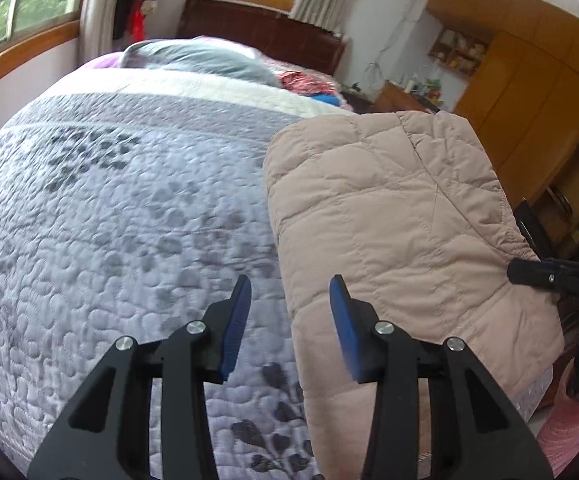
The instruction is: Fold large clothes
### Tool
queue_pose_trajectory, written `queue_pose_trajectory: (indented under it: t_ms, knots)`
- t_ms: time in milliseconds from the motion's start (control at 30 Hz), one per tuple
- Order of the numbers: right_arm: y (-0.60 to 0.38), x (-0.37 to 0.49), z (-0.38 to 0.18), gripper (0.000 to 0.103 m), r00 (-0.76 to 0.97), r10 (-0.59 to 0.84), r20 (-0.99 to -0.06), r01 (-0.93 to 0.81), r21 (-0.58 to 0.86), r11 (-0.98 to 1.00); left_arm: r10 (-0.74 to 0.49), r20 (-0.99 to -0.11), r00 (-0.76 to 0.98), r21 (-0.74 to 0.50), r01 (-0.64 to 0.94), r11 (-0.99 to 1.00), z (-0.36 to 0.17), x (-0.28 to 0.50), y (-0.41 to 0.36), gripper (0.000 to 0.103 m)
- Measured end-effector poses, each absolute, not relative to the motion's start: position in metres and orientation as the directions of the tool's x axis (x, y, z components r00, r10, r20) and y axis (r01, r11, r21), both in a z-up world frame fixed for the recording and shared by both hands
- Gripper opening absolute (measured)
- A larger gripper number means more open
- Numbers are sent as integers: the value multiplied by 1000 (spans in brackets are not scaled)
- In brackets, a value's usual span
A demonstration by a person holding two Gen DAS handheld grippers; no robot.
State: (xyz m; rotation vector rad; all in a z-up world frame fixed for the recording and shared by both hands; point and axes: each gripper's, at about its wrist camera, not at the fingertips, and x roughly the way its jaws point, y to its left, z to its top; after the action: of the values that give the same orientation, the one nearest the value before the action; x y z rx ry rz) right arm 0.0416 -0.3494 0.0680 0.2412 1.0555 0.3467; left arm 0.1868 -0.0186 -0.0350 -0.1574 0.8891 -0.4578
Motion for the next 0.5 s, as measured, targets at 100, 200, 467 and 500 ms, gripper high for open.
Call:
queue_pose_trajectory:
  t_ms: [100,200,467,500]
  knots:
    - [-369,27,62,22,464,369,-805,-120,356,927,-465,-707,532,-303,367,880,-34,182,-37,41]
    - [-382,21,45,22,456,364,-812,-82,369,926,-471,-716,514,-283,403,870,-38,180,-55,41]
    - [-416,16,-15,23,401,415,-817,0,453,891,-459,-765,453,-249,449,858,-66,177,-87,43]
    - [-418,17,-21,23,397,418,-817,6,458,889,-458,-770,445,-248,453,856,-70,178,-88,43]
